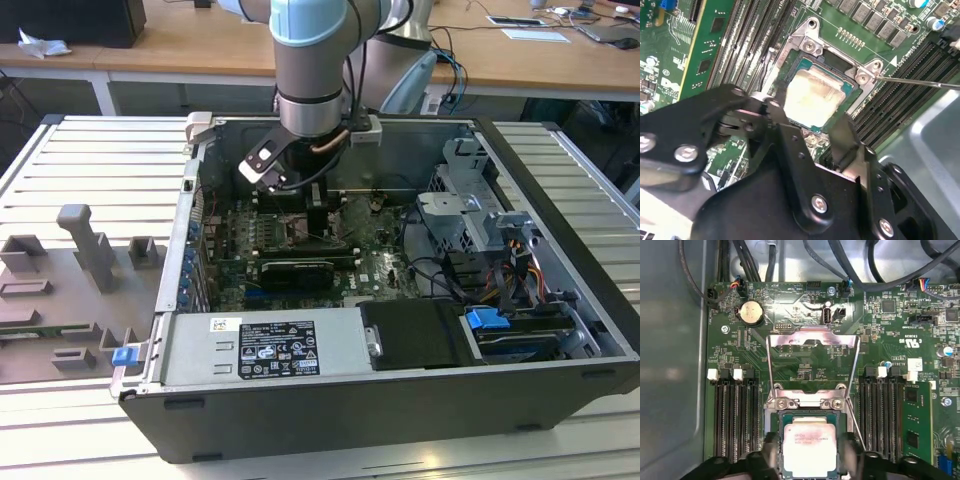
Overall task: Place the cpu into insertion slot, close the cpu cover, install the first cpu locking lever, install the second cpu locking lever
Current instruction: 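Place the cpu into insertion slot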
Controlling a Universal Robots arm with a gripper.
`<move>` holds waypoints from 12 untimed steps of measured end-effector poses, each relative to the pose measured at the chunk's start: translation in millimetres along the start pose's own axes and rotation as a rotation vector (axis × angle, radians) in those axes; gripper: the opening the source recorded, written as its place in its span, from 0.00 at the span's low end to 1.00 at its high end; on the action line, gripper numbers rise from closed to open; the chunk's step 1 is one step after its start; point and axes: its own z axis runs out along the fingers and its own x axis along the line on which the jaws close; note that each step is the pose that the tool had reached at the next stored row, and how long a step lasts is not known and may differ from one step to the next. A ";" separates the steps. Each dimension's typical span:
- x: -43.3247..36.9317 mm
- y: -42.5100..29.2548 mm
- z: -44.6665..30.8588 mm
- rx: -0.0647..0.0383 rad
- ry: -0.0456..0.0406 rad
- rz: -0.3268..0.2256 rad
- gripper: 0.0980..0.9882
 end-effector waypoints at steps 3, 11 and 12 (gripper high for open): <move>0.1 1.6 -1.0 0.008 0.0001 0.001 0.34; 0.0 2.9 -6.5 0.017 -0.0001 0.001 0.01; 0.0 2.9 -6.9 0.017 -0.0001 0.001 0.01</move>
